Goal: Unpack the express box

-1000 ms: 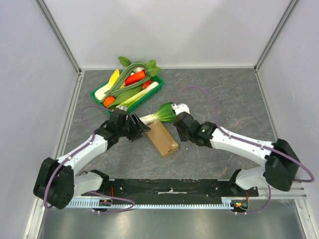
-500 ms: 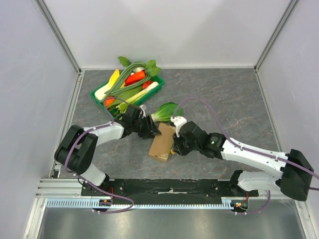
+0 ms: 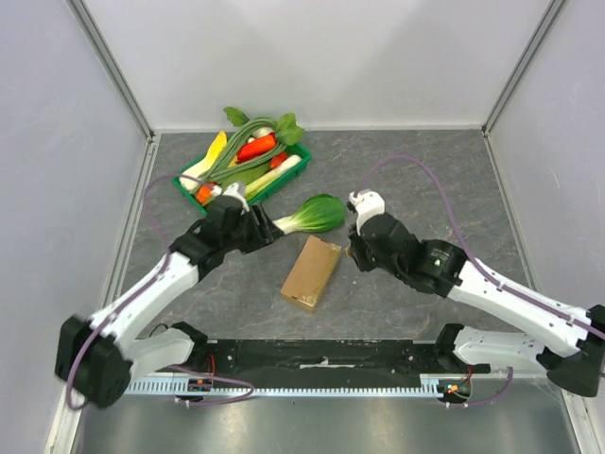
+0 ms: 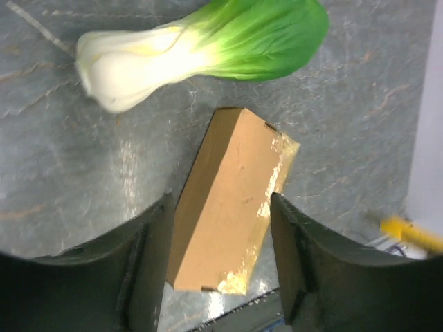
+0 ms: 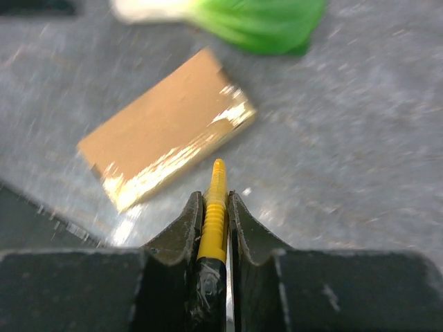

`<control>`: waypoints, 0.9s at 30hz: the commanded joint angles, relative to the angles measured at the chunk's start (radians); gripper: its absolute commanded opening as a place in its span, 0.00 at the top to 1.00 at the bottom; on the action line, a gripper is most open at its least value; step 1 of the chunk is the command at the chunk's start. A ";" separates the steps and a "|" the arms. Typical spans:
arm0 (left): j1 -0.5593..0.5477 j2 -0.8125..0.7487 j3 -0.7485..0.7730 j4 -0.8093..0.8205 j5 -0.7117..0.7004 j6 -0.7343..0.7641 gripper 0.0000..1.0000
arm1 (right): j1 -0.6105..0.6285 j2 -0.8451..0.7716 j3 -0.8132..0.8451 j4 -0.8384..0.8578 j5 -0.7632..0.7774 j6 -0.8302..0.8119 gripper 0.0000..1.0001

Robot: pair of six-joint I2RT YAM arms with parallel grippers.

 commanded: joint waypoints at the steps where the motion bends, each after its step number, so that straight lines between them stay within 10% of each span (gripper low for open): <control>1: -0.001 -0.214 -0.102 -0.216 -0.096 -0.107 0.45 | -0.109 0.117 0.074 0.049 0.133 -0.122 1.00; 7: -0.015 -0.301 -0.185 -0.340 0.088 -0.092 0.71 | -0.238 0.353 0.174 0.219 -0.010 -0.234 1.00; 27: -0.190 -0.037 -0.233 0.012 0.105 -0.207 0.75 | -0.291 0.384 0.050 0.224 -0.329 -0.205 1.00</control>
